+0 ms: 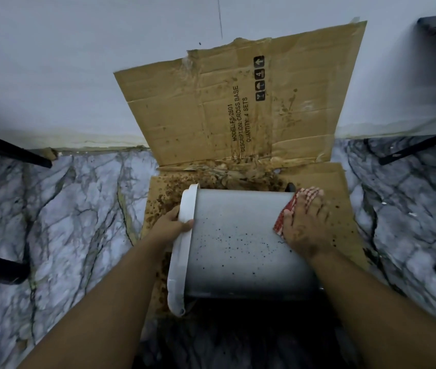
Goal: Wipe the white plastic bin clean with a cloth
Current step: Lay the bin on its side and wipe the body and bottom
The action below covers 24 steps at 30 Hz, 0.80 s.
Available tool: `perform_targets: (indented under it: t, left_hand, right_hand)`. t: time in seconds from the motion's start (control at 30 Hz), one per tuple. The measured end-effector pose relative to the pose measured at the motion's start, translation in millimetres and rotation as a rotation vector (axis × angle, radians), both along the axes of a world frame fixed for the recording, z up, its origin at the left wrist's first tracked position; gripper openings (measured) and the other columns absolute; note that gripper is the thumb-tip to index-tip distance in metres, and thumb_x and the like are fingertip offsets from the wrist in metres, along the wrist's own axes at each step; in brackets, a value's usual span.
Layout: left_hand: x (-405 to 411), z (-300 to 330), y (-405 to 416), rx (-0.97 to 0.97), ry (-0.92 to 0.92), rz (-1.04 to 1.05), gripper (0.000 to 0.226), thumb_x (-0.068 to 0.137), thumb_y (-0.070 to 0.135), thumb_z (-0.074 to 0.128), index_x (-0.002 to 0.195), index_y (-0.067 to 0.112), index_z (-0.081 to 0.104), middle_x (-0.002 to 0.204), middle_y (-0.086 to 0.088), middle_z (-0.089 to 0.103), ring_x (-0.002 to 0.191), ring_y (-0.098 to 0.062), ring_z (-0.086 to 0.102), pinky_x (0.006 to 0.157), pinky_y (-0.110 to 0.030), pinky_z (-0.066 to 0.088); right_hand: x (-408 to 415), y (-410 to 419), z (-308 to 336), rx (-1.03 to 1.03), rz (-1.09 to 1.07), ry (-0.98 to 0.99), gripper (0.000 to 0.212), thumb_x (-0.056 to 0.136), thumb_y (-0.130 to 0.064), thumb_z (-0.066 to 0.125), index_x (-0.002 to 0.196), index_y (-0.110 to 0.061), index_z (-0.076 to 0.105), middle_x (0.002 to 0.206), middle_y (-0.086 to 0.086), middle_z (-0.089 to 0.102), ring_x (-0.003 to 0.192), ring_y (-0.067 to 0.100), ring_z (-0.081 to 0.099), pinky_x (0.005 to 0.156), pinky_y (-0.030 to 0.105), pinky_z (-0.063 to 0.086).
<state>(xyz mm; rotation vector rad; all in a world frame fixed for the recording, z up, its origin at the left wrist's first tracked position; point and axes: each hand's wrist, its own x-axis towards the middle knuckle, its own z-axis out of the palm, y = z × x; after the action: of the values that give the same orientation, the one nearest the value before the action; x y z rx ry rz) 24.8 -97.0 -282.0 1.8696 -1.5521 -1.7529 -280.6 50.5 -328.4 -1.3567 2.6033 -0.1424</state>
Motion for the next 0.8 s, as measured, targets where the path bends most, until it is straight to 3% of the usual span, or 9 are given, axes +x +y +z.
perform_targets:
  t: [0.1, 0.23, 0.4, 0.53, 0.67, 0.8]
  left_hand:
    - [-1, -3, -2, 0.029, 0.064, 0.043, 0.057, 0.095, 0.021, 0.07, 0.146, 0.034, 0.047, 0.12, 0.002, 0.063, 0.091, -0.017, 0.062, 0.07, -0.033, 0.052]
    - [4, -10, -1, -0.015, 0.087, 0.037, 0.058, 0.093, 0.025, 0.072, 0.146, 0.034, 0.048, 0.126, 0.002, 0.06, 0.09, -0.012, 0.061, 0.071, -0.03, 0.051]
    - [11, -19, 21, -0.112, 0.149, 0.158, 0.041, 0.101, 0.021, 0.059, 0.141, 0.026, 0.053, 0.127, 0.001, 0.061, 0.095, -0.01, 0.062, 0.07, -0.026, 0.048]
    - [15, -31, 35, -0.14, 0.232, 0.242, 0.039, 0.1, 0.018, 0.059, 0.139, 0.026, 0.055, 0.128, -0.006, 0.063, 0.108, -0.026, 0.066, 0.081, -0.037, 0.055]
    - [17, -30, 36, -0.128, 0.249, 0.249, 0.044, 0.096, 0.029, 0.067, 0.138, 0.031, 0.056, 0.134, -0.001, 0.061, 0.111, -0.026, 0.066, 0.091, -0.05, 0.057]
    - [22, -39, 35, -0.148, 0.231, 0.224, 0.063, 0.078, 0.056, 0.073, 0.136, 0.041, 0.056, 0.137, 0.005, 0.061, 0.119, -0.025, 0.062, 0.098, -0.056, 0.053]
  right_hand:
    - [22, -15, 7, -0.012, 0.062, 0.068, 0.078, 0.094, -0.052, 0.016, 0.154, -0.003, 0.015, 0.158, 0.031, 0.014, 0.145, 0.054, 0.012, 0.119, 0.063, 0.006]
    - [88, -46, 9, -0.059, 0.305, -0.043, 0.073, 0.099, -0.051, 0.017, 0.158, -0.013, -0.004, 0.165, 0.016, -0.01, 0.15, 0.041, -0.015, 0.121, 0.053, -0.008]
    - [142, -100, 7, -0.028, 0.531, 0.006, 0.071, 0.099, -0.05, 0.017, 0.158, -0.016, -0.002, 0.166, 0.011, -0.008, 0.151, 0.036, -0.013, 0.122, 0.051, -0.009]
    - [152, -92, 10, -0.012, 0.591, 0.017, 0.073, 0.099, -0.051, 0.017, 0.158, -0.012, -0.001, 0.166, 0.013, -0.009, 0.151, 0.035, -0.015, 0.122, 0.051, -0.01]
    - [132, -50, 9, -0.023, 0.647, -0.043, 0.072, 0.099, -0.054, 0.015, 0.158, -0.02, -0.009, 0.165, 0.006, -0.016, 0.149, 0.026, -0.024, 0.122, 0.049, -0.009]
    - [54, -19, -1, -0.02, 0.442, 0.017, 0.075, 0.098, -0.058, 0.008, 0.157, -0.016, -0.01, 0.165, 0.01, -0.013, 0.151, 0.029, -0.018, 0.123, 0.051, -0.004]
